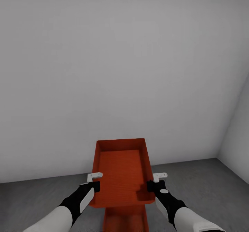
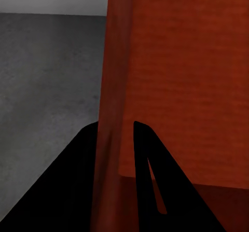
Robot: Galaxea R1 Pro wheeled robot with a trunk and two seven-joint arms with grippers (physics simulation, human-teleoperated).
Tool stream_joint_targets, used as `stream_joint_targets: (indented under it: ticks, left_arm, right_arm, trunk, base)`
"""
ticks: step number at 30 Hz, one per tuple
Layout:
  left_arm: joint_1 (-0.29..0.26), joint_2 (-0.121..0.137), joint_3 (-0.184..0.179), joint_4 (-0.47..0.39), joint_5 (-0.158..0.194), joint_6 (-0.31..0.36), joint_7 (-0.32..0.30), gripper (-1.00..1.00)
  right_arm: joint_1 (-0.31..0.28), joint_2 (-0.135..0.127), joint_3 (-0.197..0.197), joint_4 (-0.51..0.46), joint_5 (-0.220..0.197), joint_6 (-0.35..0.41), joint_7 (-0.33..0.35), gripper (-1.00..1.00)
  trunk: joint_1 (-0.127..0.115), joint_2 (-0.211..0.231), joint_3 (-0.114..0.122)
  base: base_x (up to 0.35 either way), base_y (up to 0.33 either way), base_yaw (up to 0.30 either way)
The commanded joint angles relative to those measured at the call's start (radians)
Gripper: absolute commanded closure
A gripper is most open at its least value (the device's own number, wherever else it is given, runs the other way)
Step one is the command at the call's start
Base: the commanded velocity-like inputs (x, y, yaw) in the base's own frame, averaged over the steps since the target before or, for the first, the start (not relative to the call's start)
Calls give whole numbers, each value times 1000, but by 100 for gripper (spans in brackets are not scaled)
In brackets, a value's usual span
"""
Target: Move the two storage containers from the living room to the garage. In the garage, place one container on the floor and stack the other container on top of it (either order is fine).
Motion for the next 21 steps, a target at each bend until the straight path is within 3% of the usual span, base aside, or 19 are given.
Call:
stream_joint_targets:
  ticks: [1, 21]
  left_arm:
    - [-1, 16, 27, -5, -27, -24, 13, 100]
    - [-1, 16, 24, -12, -27, -24, 13, 100]
  right_arm:
    - [0, -12, -24, 2, 5, -3, -21, 100]
    - [-1, -12, -24, 2, 6, -3, -22, 100]
  trunk:
    - [0, -1, -3]
    - [0, -1, -35]
  base:
    - [0, 0, 0]
    - [0, 0, 0]
